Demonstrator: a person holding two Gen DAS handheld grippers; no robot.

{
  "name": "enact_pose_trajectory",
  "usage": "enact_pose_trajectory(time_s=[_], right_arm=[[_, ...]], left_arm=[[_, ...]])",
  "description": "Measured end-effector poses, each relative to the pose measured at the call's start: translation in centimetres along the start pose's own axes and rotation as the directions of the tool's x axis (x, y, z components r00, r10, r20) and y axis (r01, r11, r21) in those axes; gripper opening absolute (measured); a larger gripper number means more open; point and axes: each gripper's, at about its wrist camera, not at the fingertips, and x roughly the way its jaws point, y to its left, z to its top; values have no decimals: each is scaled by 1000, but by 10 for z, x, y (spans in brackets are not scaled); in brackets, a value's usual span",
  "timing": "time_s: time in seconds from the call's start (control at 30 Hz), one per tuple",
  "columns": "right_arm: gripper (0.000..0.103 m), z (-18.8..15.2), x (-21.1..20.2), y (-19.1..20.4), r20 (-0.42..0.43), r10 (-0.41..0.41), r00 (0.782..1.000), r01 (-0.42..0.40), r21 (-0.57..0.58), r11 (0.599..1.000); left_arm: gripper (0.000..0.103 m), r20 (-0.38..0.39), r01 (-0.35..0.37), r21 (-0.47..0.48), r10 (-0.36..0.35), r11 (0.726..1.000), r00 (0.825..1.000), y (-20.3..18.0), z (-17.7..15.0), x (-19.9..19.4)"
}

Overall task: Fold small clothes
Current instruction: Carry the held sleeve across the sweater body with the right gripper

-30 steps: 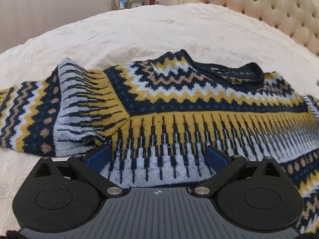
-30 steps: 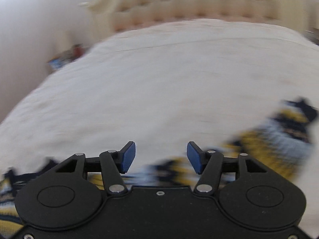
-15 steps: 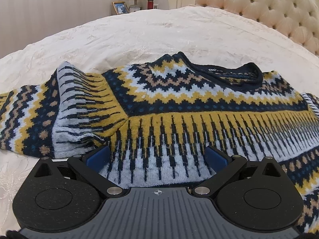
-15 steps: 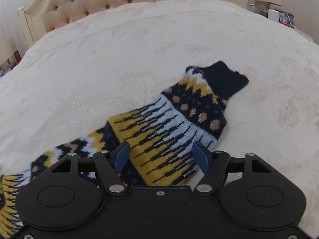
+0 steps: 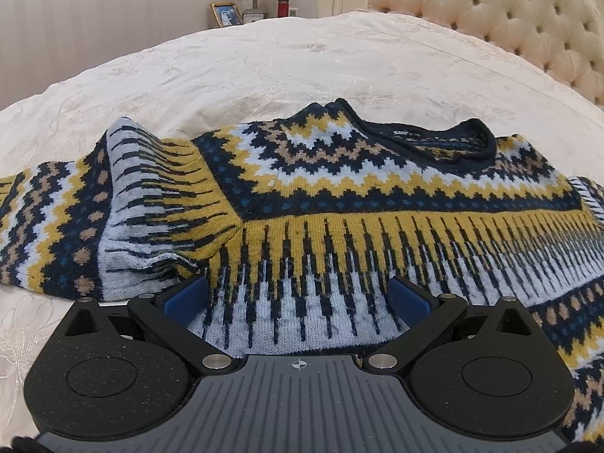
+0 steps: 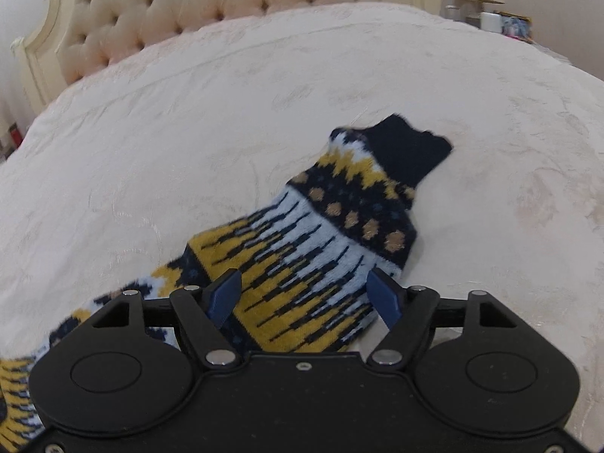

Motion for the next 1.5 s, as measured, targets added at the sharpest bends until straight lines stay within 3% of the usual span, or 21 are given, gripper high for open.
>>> enact_pose_trajectory(time_s=[0.13, 0.3, 0.37, 0.4, 0.43, 0.6, 0.73, 0.83, 0.93, 1.0, 1.1, 1.17, 1.27, 1.37, 1.4, 1.43, 1.5], right_arm=[[76, 1, -12, -24, 34, -54, 998, 51, 101, 994], [77, 3, 3, -45, -18, 37, 999, -33, 176, 984], [65, 4, 10, -43, -27, 93, 995, -86, 185, 979], [42, 5, 13, -41, -39, 111, 993, -102, 190, 977], [12, 6, 15, -38, -58, 120, 991, -107, 191, 976], [12, 18, -18, -1, 15, 117, 993, -118, 51, 992], [12, 30, -75, 51, 93, 265, 960, -256, -97, 962], [12, 29, -124, 102, 106, 408, 907, -377, -230, 897], [12, 15, -170, 153, 73, 553, 830, -505, -324, 800], [12, -3, -194, 185, 24, 633, 774, -578, -381, 721], [12, -42, -216, 228, -88, 700, 709, -653, -458, 603], [12, -76, -223, 251, -162, 705, 690, -662, -535, 525], [14, -132, -217, 276, -299, 648, 701, -658, -622, 425], [19, -176, -202, 278, -442, 570, 692, -690, -636, 345], [28, -184, -200, 273, -476, 557, 681, -703, -637, 316], [43, -190, -200, 267, -500, 555, 665, -718, -633, 289], [61, -190, -202, 252, -522, 565, 639, -740, -618, 265]], left_arm=[[102, 0, 0, -1, 0, 1000, 1000, 0, 0, 0], [102, 3, -7, 2, 7, 1000, 1000, -1, -1, 0], [102, 5, -9, 5, 9, 1000, 1000, -2, -1, 0], [103, 6, -11, 6, 11, 1000, 1000, -3, -2, 0], [103, 6, -10, 7, 10, 1000, 1000, -3, -2, 0], [102, -1, 5, 3, -5, 1000, 1000, 0, 2, -1], [101, 0, 39, -38, -39, 999, 999, 7, 8, -7], [101, 8, 69, -94, -69, 993, 998, 17, 15, -14], [101, 37, 64, -130, -60, 989, 998, 27, 22, -23], [101, 57, 61, -145, -53, 988, 997, 34, 26, -29], [101, 83, 66, -179, -51, 982, 995, 45, 32, -37], [101, 101, 61, -196, -42, 979, 994, 51, 34, -40], [101, 107, 41, -223, -17, 974, 994, 60, 36, -40], [101, 95, 38, -249, -14, 968, 995, 68, 35, -37], [101, 90, 39, -253, -16, 967, 996, 69, 35, -36], [101, 84, 39, -254, -18, 966, 996, 69, 34, -34], [101, 73, 37, -246, -20, 968, 997, 68, 34, -31]])
